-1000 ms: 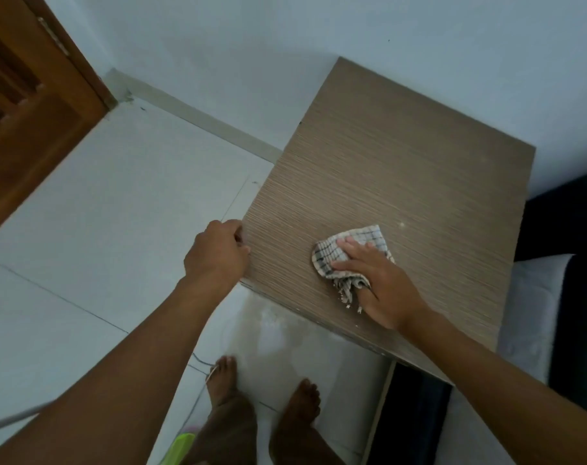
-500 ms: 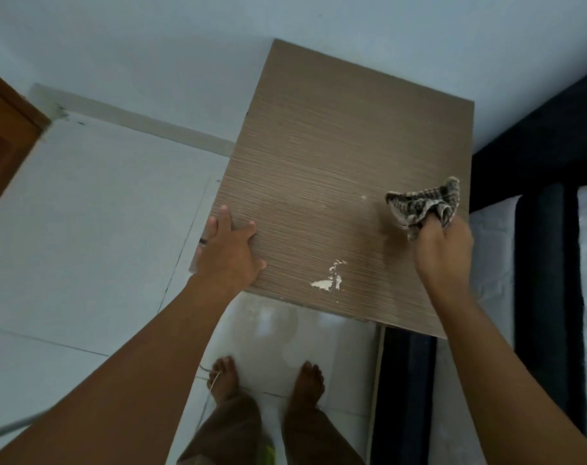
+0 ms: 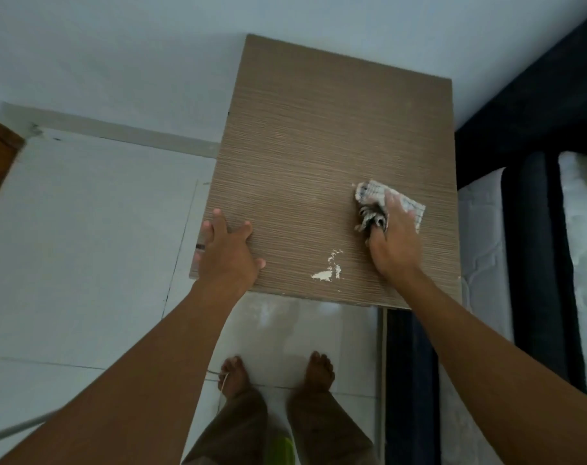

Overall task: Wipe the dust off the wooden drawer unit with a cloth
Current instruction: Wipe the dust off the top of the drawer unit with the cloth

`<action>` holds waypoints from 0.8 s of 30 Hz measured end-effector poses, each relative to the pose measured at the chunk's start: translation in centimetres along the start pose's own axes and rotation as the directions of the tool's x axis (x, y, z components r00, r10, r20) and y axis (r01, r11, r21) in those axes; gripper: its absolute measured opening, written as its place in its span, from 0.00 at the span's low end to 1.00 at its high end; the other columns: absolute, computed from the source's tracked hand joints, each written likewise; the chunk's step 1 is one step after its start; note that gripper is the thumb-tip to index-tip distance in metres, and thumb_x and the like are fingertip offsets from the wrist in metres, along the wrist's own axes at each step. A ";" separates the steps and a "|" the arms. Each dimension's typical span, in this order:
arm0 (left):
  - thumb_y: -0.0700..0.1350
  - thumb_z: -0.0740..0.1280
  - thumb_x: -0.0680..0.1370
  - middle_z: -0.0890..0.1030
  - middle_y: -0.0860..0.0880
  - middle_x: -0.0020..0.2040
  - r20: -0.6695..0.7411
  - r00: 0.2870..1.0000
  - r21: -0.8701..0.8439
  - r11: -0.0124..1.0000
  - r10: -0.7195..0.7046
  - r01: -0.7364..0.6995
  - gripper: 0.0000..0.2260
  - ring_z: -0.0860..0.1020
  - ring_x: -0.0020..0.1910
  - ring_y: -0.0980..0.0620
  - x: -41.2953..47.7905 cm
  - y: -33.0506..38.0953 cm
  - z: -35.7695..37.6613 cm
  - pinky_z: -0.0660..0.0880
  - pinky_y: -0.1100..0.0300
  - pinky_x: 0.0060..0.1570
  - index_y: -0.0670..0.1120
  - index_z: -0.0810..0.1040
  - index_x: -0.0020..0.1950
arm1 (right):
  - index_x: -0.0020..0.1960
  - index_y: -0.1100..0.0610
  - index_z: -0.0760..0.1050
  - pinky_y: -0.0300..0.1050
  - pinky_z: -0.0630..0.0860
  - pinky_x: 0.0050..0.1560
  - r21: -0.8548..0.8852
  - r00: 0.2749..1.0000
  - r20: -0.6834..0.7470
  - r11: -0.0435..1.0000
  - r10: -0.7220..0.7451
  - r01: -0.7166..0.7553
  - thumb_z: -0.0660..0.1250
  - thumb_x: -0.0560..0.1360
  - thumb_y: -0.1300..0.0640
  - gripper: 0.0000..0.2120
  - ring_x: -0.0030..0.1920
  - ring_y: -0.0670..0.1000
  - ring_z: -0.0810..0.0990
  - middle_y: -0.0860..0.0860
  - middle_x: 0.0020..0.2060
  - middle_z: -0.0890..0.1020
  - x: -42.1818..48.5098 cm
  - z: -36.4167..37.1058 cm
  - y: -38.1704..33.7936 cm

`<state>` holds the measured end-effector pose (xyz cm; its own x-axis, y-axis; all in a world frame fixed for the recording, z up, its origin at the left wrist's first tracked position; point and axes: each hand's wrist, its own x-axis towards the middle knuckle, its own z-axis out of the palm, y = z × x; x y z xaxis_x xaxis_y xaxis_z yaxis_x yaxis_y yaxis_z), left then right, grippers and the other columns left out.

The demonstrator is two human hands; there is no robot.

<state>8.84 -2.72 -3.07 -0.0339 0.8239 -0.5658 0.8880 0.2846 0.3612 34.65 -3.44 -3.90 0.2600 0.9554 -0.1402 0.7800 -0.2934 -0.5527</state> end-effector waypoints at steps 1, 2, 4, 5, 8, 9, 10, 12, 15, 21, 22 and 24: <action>0.51 0.72 0.75 0.40 0.44 0.80 0.002 1.000 -0.003 1.000 0.002 -0.002 0.33 0.40 0.79 0.41 -0.1 0.0 0.0 0.52 0.38 0.75 0.53 0.61 0.77 | 0.75 0.54 0.63 0.57 0.48 0.77 0.001 0.995 0.034 0.996 -0.091 0.091 0.57 0.76 0.62 0.27 0.77 0.51 0.52 0.55 0.76 0.61 -0.9 0.2 0.3; 0.50 0.72 0.75 0.40 0.44 0.80 0.004 1.000 -0.007 1.000 0.003 -0.003 0.34 0.40 0.79 0.41 -0.1 0.0 -0.1 0.52 0.38 0.75 0.53 0.60 0.78 | 0.73 0.53 0.66 0.58 0.47 0.77 -0.015 0.982 0.076 0.984 -0.175 0.177 0.55 0.74 0.60 0.27 0.77 0.50 0.53 0.55 0.76 0.62 -1.7 0.5 0.9; 0.50 0.72 0.76 0.40 0.44 0.80 0.007 1.000 -0.010 1.000 0.005 -0.005 0.34 0.40 0.79 0.42 -0.2 0.0 -0.1 0.52 0.38 0.74 0.53 0.60 0.78 | 0.71 0.53 0.70 0.60 0.47 0.77 -0.037 0.948 0.156 0.958 -0.277 0.286 0.52 0.71 0.57 0.29 0.77 0.52 0.57 0.56 0.75 0.64 -3.0 1.0 2.0; 0.50 0.71 0.76 0.40 0.44 0.80 0.006 1.000 -0.007 1.000 0.007 -0.007 0.34 0.40 0.79 0.41 -0.2 0.0 0.0 0.52 0.38 0.74 0.53 0.60 0.78 | 0.71 0.54 0.70 0.61 0.48 0.77 -0.029 0.936 0.184 0.950 -0.299 0.309 0.52 0.70 0.57 0.30 0.77 0.53 0.58 0.55 0.75 0.65 -3.6 1.2 2.4; 0.51 0.71 0.75 0.41 0.44 0.80 -0.007 1.000 0.011 1.000 0.016 -0.016 0.34 0.41 0.79 0.41 -0.1 -0.1 0.0 0.53 0.38 0.74 0.53 0.60 0.78 | 0.70 0.57 0.71 0.61 0.47 0.77 0.031 0.917 0.219 0.942 -0.333 0.335 0.52 0.68 0.59 0.31 0.77 0.54 0.58 0.55 0.75 0.65 -5.4 1.6 2.4; 0.51 0.71 0.75 0.41 0.44 0.80 -0.008 1.000 0.016 1.000 0.016 -0.015 0.34 0.41 0.79 0.41 -0.1 -0.2 0.0 0.53 0.38 0.74 0.53 0.60 0.78 | 0.70 0.57 0.71 0.61 0.47 0.77 0.042 0.914 0.222 0.940 -0.339 0.338 0.52 0.68 0.59 0.31 0.77 0.54 0.58 0.56 0.74 0.65 -6.1 1.9 2.2; 0.51 0.71 0.75 0.41 0.44 0.80 -0.007 1.000 0.019 1.000 0.015 -0.015 0.34 0.41 0.79 0.41 -0.1 -0.2 0.1 0.54 0.38 0.74 0.53 0.60 0.78 | 0.69 0.58 0.72 0.61 0.47 0.77 0.053 0.912 0.220 0.938 -0.346 0.343 0.52 0.68 0.60 0.31 0.77 0.54 0.58 0.56 0.74 0.66 -6.8 2.3 1.9; 0.51 0.72 0.75 0.40 0.44 0.80 -0.001 1.000 0.017 1.000 0.017 -0.017 0.34 0.41 0.79 0.41 0.0 -0.2 0.1 0.53 0.38 0.74 0.53 0.60 0.78 | 0.68 0.59 0.73 0.63 0.49 0.76 0.082 0.904 0.200 0.926 -0.377 0.368 0.53 0.68 0.61 0.29 0.76 0.56 0.60 0.57 0.73 0.68 -8.1 3.4 1.3; 0.50 0.72 0.75 0.40 0.44 0.80 0.013 1.000 0.008 1.000 0.014 -0.014 0.34 0.40 0.79 0.42 0.1 -0.2 0.0 0.53 0.38 0.74 0.54 0.59 0.78 | 0.65 0.59 0.75 0.63 0.52 0.76 0.130 0.891 0.175 0.907 -0.418 0.400 0.55 0.69 0.62 0.26 0.75 0.56 0.63 0.57 0.71 0.71 -10.4 4.8 0.4; 0.50 0.72 0.75 0.40 0.45 0.81 0.009 1.000 0.003 1.000 0.021 -0.021 0.34 0.40 0.79 0.42 0.2 -0.4 0.2 0.53 0.38 0.74 0.54 0.59 0.78 | 0.61 0.56 0.79 0.59 0.66 0.71 0.312 0.958 0.158 0.932 -0.240 0.182 0.55 0.71 0.60 0.23 0.69 0.50 0.73 0.51 0.65 0.79 -15.6 4.9 -1.4; 0.50 0.72 0.75 0.40 0.45 0.81 0.010 1.000 0.001 1.000 0.023 -0.023 0.34 0.40 0.79 0.42 0.3 -0.4 0.2 0.53 0.38 0.74 0.54 0.60 0.78 | 0.61 0.54 0.79 0.59 0.73 0.64 0.390 0.973 0.172 0.918 -0.153 0.075 0.55 0.72 0.59 0.21 0.63 0.51 0.79 0.51 0.60 0.82 -16.4 4.4 -2.1; 0.50 0.72 0.75 0.40 0.44 0.80 0.011 1.000 -0.002 1.000 0.026 -0.026 0.34 0.40 0.79 0.42 0.3 -0.4 0.1 0.53 0.38 0.74 0.54 0.60 0.78 | 0.54 0.51 0.81 0.55 0.80 0.49 0.496 0.981 0.194 0.865 -0.025 -0.077 0.56 0.76 0.60 0.16 0.49 0.49 0.84 0.47 0.47 0.86 -17.5 3.1 -3.5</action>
<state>8.52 -2.69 -3.48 -0.0057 0.8256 -0.5643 0.8876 0.2641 0.3774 25.59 -19.07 -2.09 0.1249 0.9508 -0.2835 0.3721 -0.3098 -0.8750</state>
